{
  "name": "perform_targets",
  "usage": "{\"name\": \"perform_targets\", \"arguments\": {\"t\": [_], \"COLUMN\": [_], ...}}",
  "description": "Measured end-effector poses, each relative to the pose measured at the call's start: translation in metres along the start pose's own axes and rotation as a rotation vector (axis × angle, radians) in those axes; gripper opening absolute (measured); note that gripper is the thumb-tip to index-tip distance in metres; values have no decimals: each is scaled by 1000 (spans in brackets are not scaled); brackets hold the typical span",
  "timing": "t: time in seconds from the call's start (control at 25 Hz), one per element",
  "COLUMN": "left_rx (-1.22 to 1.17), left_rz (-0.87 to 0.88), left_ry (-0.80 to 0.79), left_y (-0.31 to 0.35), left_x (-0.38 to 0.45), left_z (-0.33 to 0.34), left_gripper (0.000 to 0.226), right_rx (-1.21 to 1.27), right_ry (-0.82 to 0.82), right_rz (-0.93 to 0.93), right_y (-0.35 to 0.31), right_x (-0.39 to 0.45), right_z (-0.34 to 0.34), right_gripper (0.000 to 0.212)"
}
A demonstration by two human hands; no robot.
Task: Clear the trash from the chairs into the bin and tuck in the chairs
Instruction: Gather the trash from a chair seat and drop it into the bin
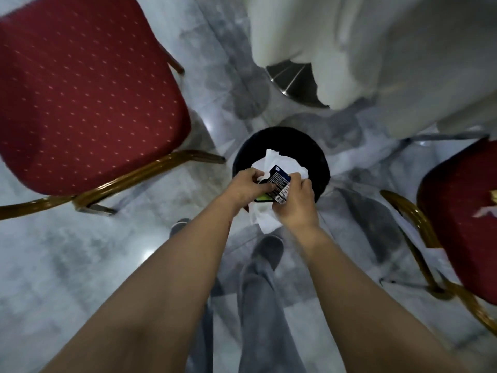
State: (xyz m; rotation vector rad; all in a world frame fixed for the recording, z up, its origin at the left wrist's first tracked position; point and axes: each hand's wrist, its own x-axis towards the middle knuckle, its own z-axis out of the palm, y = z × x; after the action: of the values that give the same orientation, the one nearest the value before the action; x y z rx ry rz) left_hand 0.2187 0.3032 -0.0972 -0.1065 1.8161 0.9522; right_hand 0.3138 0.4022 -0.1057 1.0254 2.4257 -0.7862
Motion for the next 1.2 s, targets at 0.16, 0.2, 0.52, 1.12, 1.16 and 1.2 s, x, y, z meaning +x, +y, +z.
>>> {"name": "perform_targets", "arguments": {"t": [0.16, 0.2, 0.52, 1.12, 1.16, 1.2], "left_rx": [32, 34, 122, 1135, 1148, 1158], "left_rz": [8, 4, -33, 453, 495, 532], "left_ry": [54, 66, 75, 6, -6, -16], "left_y": [0, -1, -2, 84, 92, 100], "left_x": [29, 34, 38, -58, -61, -64], "left_z": [41, 43, 48, 139, 154, 169], "left_gripper": [59, 60, 52, 61, 61, 61], "right_rx": [-4, 14, 59, 42, 39, 41], "right_ry": [-21, -29, -108, 189, 217, 240], "right_rz": [-23, -34, -5, 205, 230, 258], "right_y": [39, 42, 64, 144, 156, 169], "right_x": [33, 39, 47, -69, -72, -75], "right_z": [7, 9, 14, -113, -123, -133], "right_gripper": [63, 69, 77, 64, 65, 66]}}
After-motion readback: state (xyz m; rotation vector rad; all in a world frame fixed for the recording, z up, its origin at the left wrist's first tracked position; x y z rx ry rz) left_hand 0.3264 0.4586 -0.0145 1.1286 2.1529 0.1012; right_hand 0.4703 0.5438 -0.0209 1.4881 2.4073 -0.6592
